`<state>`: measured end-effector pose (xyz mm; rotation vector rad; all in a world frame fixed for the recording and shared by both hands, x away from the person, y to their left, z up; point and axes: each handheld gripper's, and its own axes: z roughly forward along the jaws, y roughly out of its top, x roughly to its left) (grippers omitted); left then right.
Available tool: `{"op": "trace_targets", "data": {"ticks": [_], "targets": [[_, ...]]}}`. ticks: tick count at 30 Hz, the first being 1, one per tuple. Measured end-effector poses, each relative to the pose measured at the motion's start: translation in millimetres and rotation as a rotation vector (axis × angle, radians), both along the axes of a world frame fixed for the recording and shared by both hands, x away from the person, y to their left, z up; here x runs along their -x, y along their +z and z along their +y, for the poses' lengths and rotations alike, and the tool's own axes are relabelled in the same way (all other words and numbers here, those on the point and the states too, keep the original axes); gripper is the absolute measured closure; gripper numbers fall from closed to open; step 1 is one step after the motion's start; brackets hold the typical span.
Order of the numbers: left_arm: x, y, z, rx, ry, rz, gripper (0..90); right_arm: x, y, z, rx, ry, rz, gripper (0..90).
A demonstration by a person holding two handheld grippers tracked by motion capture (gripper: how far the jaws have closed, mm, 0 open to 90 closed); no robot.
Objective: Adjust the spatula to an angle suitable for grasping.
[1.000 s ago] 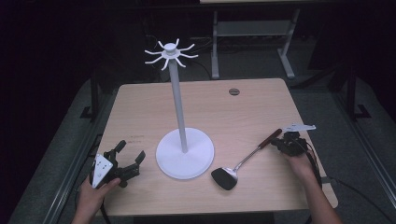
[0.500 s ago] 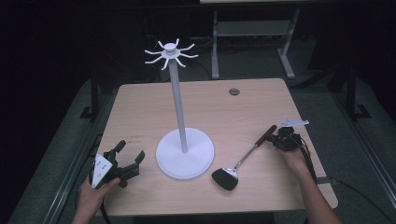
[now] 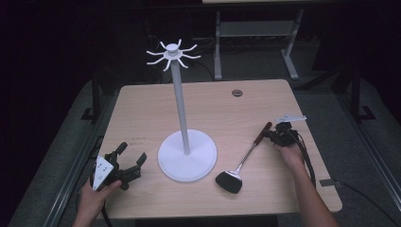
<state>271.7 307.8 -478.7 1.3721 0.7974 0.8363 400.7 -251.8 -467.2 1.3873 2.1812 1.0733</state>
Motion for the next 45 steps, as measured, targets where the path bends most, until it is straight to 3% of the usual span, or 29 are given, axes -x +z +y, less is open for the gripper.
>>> {"op": "trace_targets", "data": {"ticks": [5, 9, 14, 25, 45], "targets": [[0.1, 0.0, -0.2, -0.003, -0.001, -0.002, 12.9, -4.5, -0.3, 5.6, 0.009, 0.002, -0.007, 89.5], [-0.2, 0.0, 0.0, 0.000, -0.002, 0.001, 13.0, -4.8, -6.1, 8.5, -0.026, 0.002, -0.012, 89.5], [0.2, 0.0, -0.4, -0.007, -0.007, -0.003, 13.0, -5.6, -5.4, 19.2, 0.001, 0.039, -0.018, 89.5], [0.0, 0.2, -1.7, -0.014, -0.015, -0.001, 12.9, -5.4, -6.0, 30.3, 0.010, 0.081, -0.029, 89.5], [-1.3, 0.2, -0.7, -0.006, -0.011, 0.010, 13.0, -8.2, -7.3, 63.9, -0.028, 0.192, -0.021, 89.5]]}}
